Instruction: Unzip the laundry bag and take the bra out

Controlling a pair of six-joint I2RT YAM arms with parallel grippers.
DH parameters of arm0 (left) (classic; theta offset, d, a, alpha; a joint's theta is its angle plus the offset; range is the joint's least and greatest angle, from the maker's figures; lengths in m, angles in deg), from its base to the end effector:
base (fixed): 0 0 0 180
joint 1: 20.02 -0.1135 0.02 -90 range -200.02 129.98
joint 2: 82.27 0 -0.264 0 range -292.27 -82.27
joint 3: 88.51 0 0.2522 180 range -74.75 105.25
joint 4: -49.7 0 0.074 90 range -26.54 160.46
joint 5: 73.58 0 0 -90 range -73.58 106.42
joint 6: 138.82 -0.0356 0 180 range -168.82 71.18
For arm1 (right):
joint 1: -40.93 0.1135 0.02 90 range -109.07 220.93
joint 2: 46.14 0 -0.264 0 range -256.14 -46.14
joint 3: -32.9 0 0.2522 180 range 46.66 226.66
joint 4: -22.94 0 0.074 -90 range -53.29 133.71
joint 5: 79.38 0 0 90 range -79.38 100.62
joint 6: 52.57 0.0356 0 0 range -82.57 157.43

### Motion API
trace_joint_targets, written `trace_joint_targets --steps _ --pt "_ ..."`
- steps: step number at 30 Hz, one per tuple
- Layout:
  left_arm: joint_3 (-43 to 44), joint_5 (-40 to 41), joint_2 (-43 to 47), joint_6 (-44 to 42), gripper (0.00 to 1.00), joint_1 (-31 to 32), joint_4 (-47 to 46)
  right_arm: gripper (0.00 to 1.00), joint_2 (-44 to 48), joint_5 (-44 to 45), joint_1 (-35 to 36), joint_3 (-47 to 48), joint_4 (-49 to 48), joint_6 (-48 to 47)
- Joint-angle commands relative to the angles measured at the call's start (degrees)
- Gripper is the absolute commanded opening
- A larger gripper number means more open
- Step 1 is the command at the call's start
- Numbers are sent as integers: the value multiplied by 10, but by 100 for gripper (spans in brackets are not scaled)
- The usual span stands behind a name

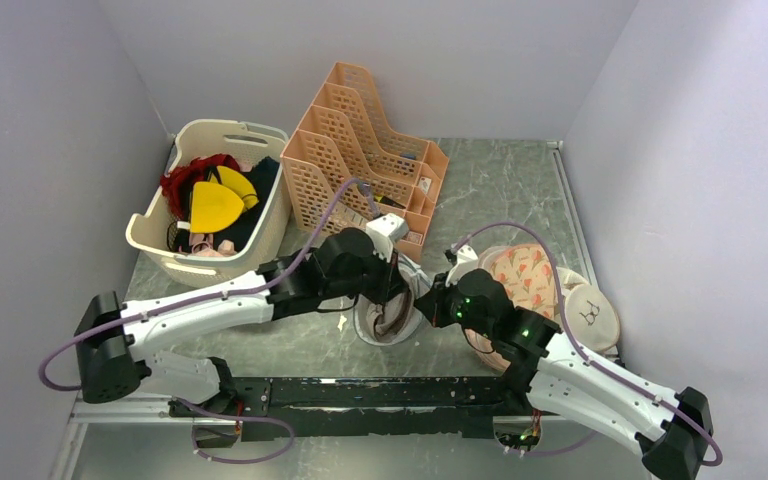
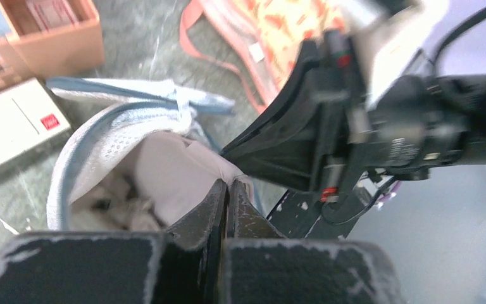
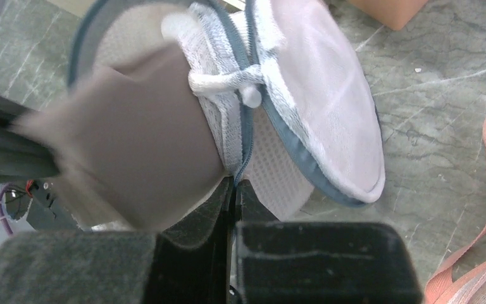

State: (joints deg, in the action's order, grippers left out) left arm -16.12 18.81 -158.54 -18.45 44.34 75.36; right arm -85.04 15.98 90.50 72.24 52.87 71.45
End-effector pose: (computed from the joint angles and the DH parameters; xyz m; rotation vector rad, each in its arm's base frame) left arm 0.1330 -0.2737 0.2989 0.6267 2.1435 -0.9257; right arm 0.1076 0.1212 0.2273 -0.2360 2.1686 0.7716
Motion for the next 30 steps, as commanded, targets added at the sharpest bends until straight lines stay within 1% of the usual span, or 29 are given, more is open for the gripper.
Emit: trace_joint_targets --steps 1,10,15,18,20,23,25,27,30 --pt "62 16 34 -39 7 2 -3 0 -6 0 -1 -7 -1 -3" --pt "102 37 77 -59 7 2 22 0 -7 -2 -1 -8 0 -1" --pt "117 5 102 -55 7 -1 2 0 -8 -1 -1 -6 1 -1" --pt "126 -14 117 -70 7 -3 -10 0 -13 -2 -1 -6 -1 -3" --pt "146 -1 124 -87 7 -4 8 0 -16 -2 0 -3 1 -2" --pt "178 40 140 -126 7 -6 44 0 -13 -3 -1 -3 1 -3" --pt "186 57 163 -136 7 -10 44 0 -10 -2 -1 -5 2 -2" --pt "188 47 189 -159 7 -13 24 0 -11 -1 -1 -3 3 -2" --pt "226 73 205 -192 7 -13 50 0 -14 -3 0 -4 2 -2"
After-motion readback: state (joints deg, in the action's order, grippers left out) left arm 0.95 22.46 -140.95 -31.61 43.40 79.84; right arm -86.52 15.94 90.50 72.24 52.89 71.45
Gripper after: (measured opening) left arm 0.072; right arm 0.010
